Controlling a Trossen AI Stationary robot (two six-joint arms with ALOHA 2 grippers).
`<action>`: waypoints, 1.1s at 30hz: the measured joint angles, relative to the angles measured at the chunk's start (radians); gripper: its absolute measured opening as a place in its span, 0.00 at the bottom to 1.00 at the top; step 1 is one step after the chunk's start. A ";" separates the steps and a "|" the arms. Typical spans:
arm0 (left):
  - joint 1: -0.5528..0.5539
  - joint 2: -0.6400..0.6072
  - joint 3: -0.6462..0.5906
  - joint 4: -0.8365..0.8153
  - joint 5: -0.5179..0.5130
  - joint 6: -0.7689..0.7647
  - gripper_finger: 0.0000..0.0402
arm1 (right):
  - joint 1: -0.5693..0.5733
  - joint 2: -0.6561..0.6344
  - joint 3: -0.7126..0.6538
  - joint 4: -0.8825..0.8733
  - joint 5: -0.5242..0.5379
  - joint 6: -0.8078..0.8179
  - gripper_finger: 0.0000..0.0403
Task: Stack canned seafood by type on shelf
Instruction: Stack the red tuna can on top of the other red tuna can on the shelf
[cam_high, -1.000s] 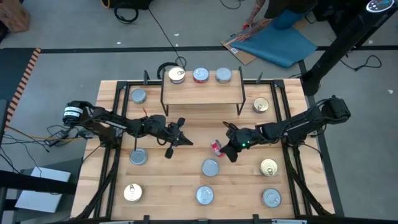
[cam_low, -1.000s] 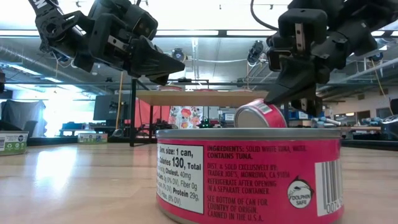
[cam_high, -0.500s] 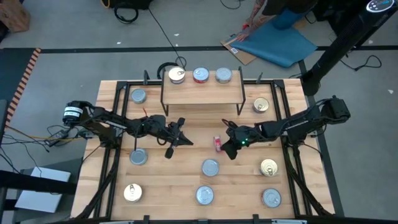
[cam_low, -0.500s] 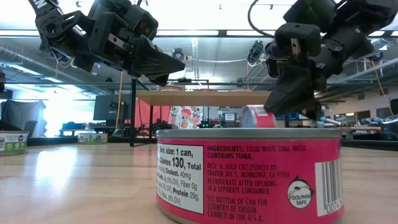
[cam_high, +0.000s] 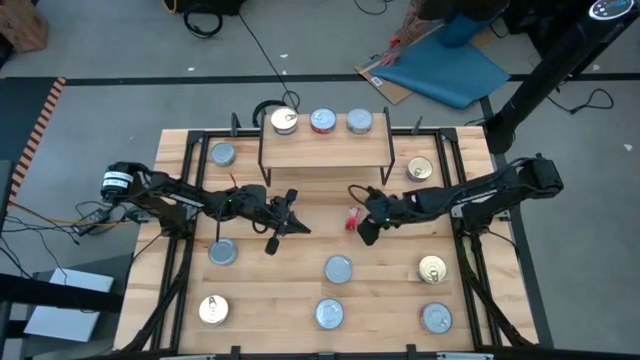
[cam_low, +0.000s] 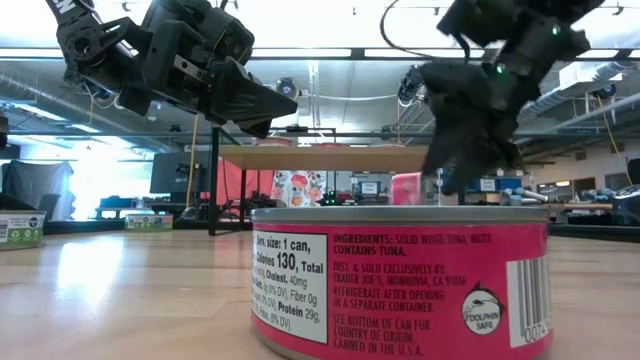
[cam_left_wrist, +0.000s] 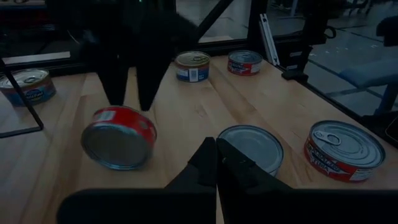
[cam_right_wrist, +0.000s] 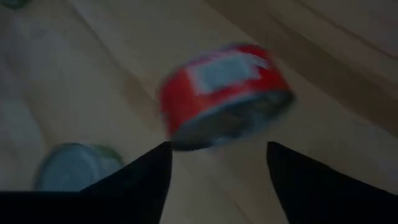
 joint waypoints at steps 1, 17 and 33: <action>0.000 0.000 0.000 0.000 0.000 0.000 0.00 | 0.008 0.000 0.013 0.002 0.008 0.007 0.69; 0.000 0.000 0.000 -0.013 0.000 0.002 0.00 | 0.054 0.002 0.050 -0.032 0.251 0.184 0.74; 0.000 0.000 0.000 -0.020 0.000 0.000 0.00 | 0.074 0.032 0.050 -0.112 0.201 0.180 0.54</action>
